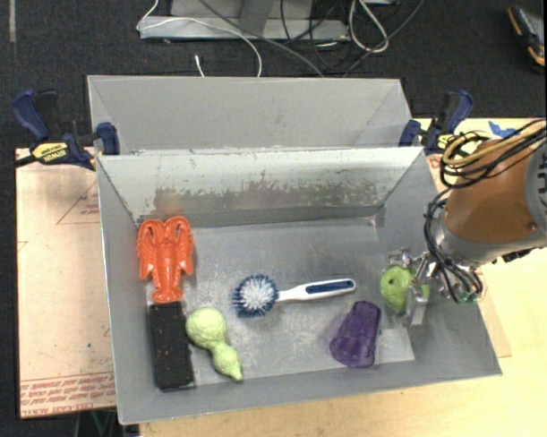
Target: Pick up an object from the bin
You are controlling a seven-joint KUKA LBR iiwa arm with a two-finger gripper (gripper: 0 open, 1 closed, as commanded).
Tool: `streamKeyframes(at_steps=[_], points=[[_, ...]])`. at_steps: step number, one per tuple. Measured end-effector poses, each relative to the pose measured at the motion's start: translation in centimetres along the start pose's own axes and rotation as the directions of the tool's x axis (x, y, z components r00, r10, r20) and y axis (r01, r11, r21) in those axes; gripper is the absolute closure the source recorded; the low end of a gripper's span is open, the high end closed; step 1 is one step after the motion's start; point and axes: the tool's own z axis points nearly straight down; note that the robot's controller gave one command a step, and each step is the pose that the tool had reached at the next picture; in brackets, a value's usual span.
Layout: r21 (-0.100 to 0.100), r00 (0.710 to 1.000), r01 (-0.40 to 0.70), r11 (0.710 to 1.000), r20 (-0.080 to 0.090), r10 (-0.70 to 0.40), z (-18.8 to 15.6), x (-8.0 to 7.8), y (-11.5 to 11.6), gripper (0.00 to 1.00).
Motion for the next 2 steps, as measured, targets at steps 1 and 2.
streamKeyframes(at_steps=[1, 2], points=[[0.000, 1.000, 0.000, 1.000, 0.003, 0.000, -2.3, -0.1, 0.1, 1.00], [0.000, 1.000, 0.001, 1.000, 0.004, -0.001, -3.5, -0.1, 0.1, 1.00]])
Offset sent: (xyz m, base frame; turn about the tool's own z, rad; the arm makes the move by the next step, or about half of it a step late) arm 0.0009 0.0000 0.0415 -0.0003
